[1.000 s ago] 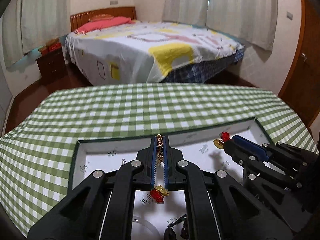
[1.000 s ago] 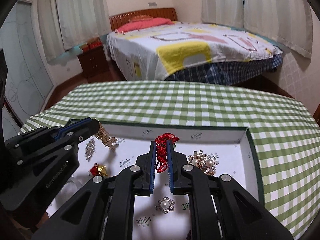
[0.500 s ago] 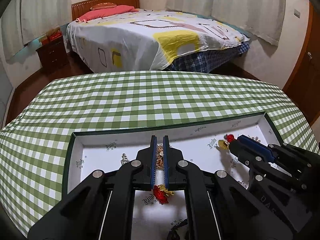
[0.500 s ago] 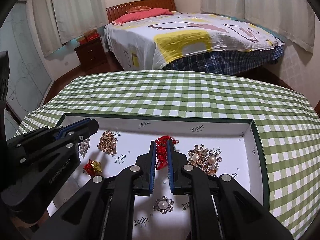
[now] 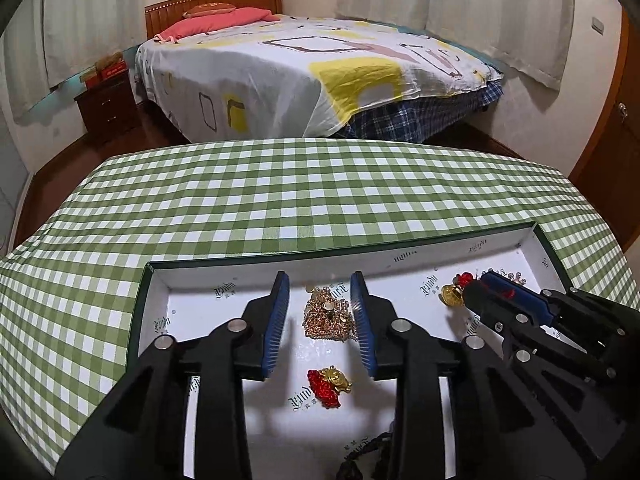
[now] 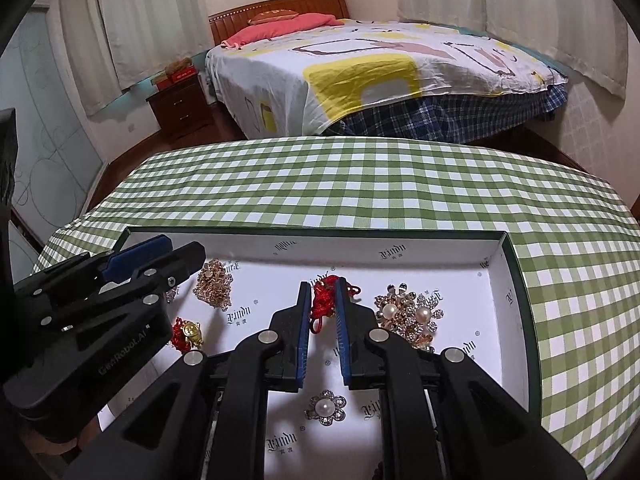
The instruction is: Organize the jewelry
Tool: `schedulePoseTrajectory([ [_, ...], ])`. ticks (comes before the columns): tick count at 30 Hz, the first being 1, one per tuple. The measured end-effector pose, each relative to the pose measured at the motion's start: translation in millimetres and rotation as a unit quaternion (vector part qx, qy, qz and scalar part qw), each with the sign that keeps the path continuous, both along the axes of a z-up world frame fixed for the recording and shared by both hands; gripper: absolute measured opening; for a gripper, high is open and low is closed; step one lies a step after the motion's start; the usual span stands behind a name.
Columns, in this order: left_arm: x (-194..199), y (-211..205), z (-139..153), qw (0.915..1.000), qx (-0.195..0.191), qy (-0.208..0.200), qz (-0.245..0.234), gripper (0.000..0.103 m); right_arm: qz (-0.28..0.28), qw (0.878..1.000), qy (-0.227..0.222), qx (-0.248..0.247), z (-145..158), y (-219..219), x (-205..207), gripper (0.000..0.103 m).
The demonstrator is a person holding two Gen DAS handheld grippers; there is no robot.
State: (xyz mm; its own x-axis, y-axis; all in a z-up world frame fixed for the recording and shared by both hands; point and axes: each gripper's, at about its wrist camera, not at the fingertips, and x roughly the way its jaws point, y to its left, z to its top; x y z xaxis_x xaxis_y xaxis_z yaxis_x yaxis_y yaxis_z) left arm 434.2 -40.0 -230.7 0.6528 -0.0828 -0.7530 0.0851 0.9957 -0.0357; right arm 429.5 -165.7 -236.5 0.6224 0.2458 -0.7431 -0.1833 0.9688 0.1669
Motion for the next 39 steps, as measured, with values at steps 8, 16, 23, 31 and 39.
schedulePoseTrajectory([
  [8,-3,6,4,1.0000,-0.005,0.001,0.004,0.053,-0.011,1.000,-0.012,0.003,6,-4,-5,0.048],
  [16,-19,10,11,0.9998,0.009,-0.015,0.013,0.071,-0.027,0.999,-0.034,-0.013,16,-11,-21,0.062],
  [23,-58,12,39,0.9984,0.018,-0.044,0.029,0.081,-0.045,0.996,-0.067,-0.027,39,-20,-60,0.064],
  [31,-152,13,90,0.9942,0.018,-0.098,0.041,0.093,-0.067,0.991,-0.116,-0.022,79,-27,-140,0.075],
  [39,-236,18,128,0.9899,0.016,-0.131,0.052,0.095,-0.062,0.988,-0.142,-0.017,112,-30,-216,0.076],
])
